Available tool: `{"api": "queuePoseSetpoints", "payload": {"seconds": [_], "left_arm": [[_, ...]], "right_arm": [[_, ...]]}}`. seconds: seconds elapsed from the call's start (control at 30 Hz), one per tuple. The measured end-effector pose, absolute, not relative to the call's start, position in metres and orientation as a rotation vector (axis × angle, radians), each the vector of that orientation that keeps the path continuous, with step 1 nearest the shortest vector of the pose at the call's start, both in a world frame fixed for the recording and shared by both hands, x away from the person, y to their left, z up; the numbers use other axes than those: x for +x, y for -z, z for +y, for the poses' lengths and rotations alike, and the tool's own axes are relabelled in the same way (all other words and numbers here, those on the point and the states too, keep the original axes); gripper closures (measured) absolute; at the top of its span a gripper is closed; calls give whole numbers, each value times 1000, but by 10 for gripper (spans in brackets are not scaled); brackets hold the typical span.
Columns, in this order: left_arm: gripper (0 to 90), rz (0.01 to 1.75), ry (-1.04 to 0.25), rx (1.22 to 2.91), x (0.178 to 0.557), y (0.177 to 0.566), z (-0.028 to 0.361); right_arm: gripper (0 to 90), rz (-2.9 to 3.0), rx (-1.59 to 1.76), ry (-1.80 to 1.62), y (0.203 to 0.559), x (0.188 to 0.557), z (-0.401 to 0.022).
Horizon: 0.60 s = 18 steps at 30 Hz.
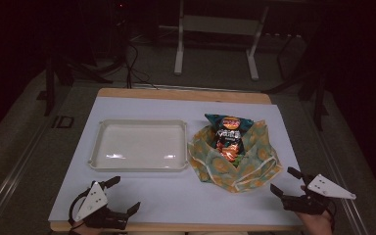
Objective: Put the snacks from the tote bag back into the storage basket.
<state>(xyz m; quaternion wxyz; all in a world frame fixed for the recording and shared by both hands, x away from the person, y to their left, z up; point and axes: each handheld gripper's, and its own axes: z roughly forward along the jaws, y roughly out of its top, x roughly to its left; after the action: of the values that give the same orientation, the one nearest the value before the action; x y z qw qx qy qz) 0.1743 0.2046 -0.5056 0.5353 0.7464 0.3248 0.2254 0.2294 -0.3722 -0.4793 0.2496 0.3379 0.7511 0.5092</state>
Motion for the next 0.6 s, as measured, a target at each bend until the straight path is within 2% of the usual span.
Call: {"api": "queuePoseSetpoints", "payload": {"seconds": [0.6], "left_arm": [[1,750,-539,1771,171,503,202]], "right_arm": [[109,2078,855,-1414,448,243,-358]]}}
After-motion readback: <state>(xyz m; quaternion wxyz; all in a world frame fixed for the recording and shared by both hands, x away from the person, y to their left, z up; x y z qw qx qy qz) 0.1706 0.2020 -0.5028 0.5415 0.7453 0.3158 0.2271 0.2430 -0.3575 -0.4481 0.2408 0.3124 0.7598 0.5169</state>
